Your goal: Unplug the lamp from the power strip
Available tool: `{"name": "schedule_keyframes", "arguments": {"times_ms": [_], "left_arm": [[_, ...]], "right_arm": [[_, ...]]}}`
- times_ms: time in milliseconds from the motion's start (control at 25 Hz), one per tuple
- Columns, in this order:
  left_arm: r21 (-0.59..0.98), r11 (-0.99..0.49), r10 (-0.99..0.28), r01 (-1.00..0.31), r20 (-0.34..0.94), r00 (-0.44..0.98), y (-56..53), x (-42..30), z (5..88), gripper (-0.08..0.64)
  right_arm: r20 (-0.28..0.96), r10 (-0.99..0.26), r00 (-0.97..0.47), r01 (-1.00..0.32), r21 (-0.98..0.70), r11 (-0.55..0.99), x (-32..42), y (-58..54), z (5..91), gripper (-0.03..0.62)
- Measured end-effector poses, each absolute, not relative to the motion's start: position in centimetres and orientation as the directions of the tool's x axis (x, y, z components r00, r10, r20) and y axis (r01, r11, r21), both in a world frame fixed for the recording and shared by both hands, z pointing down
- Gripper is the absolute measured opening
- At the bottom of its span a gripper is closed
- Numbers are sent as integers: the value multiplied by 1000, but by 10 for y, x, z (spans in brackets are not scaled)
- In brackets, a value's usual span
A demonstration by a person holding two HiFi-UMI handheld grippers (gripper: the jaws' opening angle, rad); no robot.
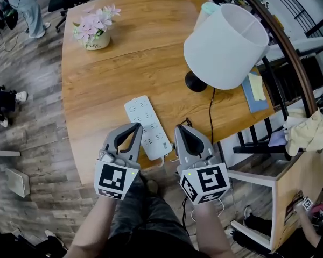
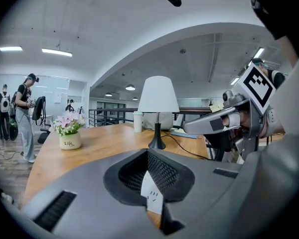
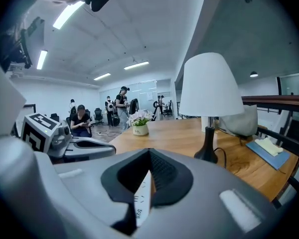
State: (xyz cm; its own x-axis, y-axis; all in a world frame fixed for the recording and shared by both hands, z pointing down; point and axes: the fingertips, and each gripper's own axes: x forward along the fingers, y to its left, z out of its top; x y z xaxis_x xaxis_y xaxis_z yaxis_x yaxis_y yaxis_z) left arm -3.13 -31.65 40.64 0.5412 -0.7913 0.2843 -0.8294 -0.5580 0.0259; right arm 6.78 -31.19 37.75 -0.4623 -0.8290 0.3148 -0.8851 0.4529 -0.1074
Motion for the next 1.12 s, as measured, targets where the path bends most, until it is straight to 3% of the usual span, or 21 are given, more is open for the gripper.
{"name": "schedule_keyframes", "arguments": {"times_ms": [1120], "left_arm": [[68, -439, -887, -896, 128, 444, -294, -71, 334, -5]], "right_arm": [[171, -836, -522, -852, -59, 520, 56, -288, 315, 8]]}}
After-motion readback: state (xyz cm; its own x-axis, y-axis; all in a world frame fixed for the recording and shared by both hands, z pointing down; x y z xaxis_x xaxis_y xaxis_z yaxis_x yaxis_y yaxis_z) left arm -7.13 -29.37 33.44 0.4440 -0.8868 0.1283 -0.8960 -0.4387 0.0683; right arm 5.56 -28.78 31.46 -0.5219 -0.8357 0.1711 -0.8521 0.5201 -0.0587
